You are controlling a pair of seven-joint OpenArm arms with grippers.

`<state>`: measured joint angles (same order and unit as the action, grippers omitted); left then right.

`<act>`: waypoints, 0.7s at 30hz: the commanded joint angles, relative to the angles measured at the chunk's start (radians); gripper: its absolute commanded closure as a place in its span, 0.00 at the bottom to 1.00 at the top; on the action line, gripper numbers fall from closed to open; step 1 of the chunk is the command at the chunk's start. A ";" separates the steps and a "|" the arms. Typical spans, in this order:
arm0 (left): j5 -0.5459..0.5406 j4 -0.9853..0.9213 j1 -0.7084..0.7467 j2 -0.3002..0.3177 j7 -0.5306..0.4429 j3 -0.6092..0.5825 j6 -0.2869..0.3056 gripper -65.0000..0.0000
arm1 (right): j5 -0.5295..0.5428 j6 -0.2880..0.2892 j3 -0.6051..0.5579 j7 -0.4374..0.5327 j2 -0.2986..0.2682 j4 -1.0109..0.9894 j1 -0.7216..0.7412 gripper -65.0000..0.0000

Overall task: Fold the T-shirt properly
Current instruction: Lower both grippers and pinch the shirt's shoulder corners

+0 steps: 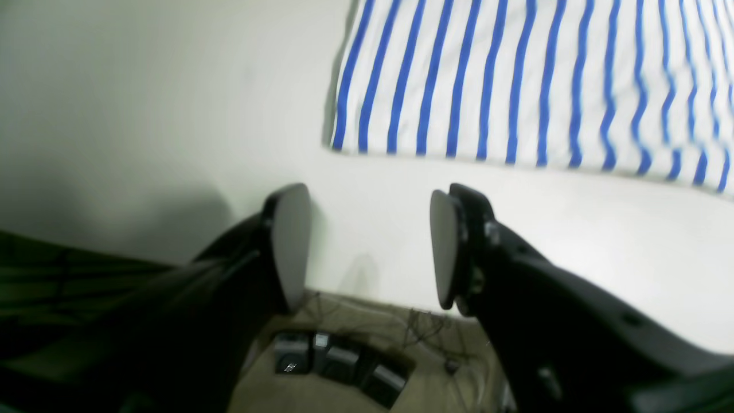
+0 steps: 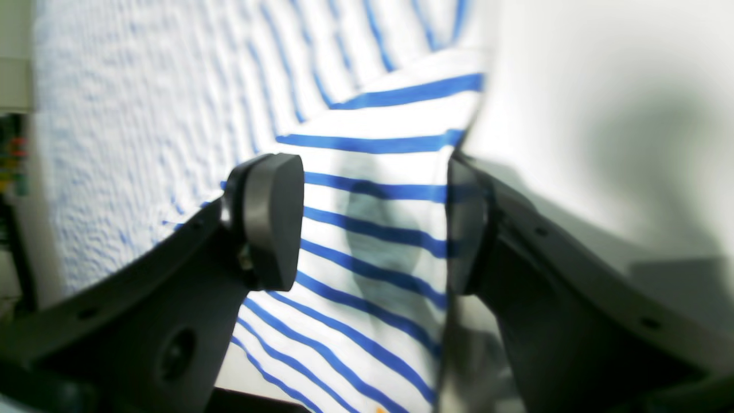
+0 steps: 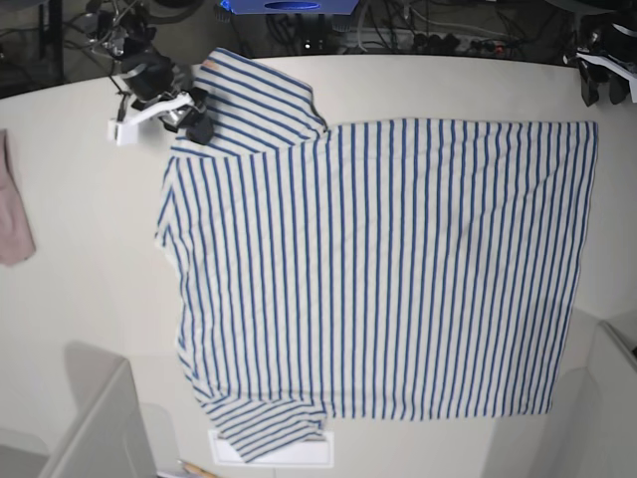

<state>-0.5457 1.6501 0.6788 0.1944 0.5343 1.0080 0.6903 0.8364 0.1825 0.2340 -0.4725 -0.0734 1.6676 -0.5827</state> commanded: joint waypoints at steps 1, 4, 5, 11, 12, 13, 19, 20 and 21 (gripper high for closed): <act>-0.007 0.000 0.014 0.018 -0.026 0.010 0.008 0.52 | -0.070 -0.062 -0.015 -0.128 0.004 -0.039 -0.024 0.46; -0.007 -0.011 0.008 0.018 -0.026 0.010 0.008 0.52 | -0.070 -0.062 -0.017 -0.128 0.004 -0.042 -0.024 0.55; -0.007 -0.011 -0.011 0.018 -0.023 0.010 0.008 0.52 | -0.070 -0.062 -0.017 -0.128 0.004 -0.042 -0.024 0.62; -0.007 -0.074 -0.083 0.017 -0.018 0.054 0.008 0.52 | -0.070 -0.062 -0.011 -0.133 0.004 -0.044 -0.024 1.00; -0.007 -0.087 -0.092 0.017 -0.018 0.061 0.008 0.52 | -0.070 -0.062 -0.009 -0.133 0.004 -0.044 -0.024 1.00; -0.007 -0.100 -0.093 0.018 -0.018 0.062 0.008 0.52 | -0.070 -0.062 -0.009 -0.133 0.002 -0.044 -0.024 1.00; -0.009 -0.166 -0.138 0.020 -0.012 0.064 0.008 0.50 | -0.070 -0.062 -0.009 -0.134 -0.010 -0.044 -0.024 1.00; -0.009 -0.192 -0.155 0.021 0.010 0.065 0.008 0.50 | -0.070 -0.062 -0.009 -0.134 -0.010 -0.044 -0.023 1.00; -0.009 -0.215 -0.173 0.030 0.050 0.065 0.008 0.50 | -0.070 -0.062 -0.009 -0.134 -0.010 -0.044 -0.021 1.00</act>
<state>-0.5457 1.4181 0.4908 0.2047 0.6121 1.0637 0.6899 0.8391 0.1806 0.2230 -0.5236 -0.0792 1.6424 -0.5800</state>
